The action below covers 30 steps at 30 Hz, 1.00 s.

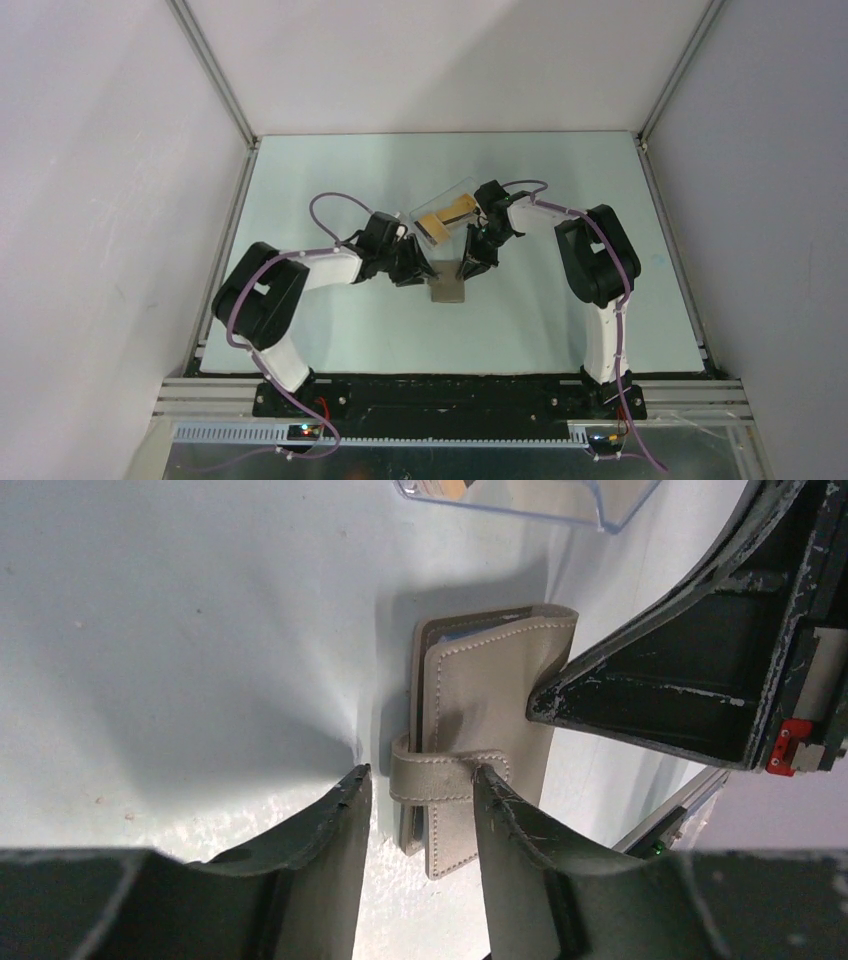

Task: Put the credit cards into the card holder
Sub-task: Close the card holder at the center of the board.

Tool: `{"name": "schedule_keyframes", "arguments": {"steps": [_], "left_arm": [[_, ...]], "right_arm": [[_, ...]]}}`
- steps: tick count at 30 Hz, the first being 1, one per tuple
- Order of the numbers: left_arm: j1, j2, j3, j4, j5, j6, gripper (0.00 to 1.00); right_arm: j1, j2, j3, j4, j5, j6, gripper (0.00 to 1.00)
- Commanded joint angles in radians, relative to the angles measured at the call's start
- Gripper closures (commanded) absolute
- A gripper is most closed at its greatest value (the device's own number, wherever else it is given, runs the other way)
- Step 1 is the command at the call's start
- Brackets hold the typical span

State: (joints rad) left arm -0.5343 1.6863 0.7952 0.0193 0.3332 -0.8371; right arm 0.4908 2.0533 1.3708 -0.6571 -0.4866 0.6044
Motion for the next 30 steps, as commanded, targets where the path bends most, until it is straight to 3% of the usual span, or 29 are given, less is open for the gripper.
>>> {"name": "schedule_keyframes", "arguments": {"steps": [1, 30], "left_arm": [[-0.004, 0.028, 0.042, 0.002, 0.005, 0.026, 0.54], [-0.076, 0.102, 0.083, -0.051, -0.07, 0.022, 0.62]], "right_arm": [[0.013, 0.042, 0.0, 0.009, 0.031, -0.007, 0.86], [0.027, 0.039, -0.012, 0.004, 0.024, -0.008, 0.85]]}}
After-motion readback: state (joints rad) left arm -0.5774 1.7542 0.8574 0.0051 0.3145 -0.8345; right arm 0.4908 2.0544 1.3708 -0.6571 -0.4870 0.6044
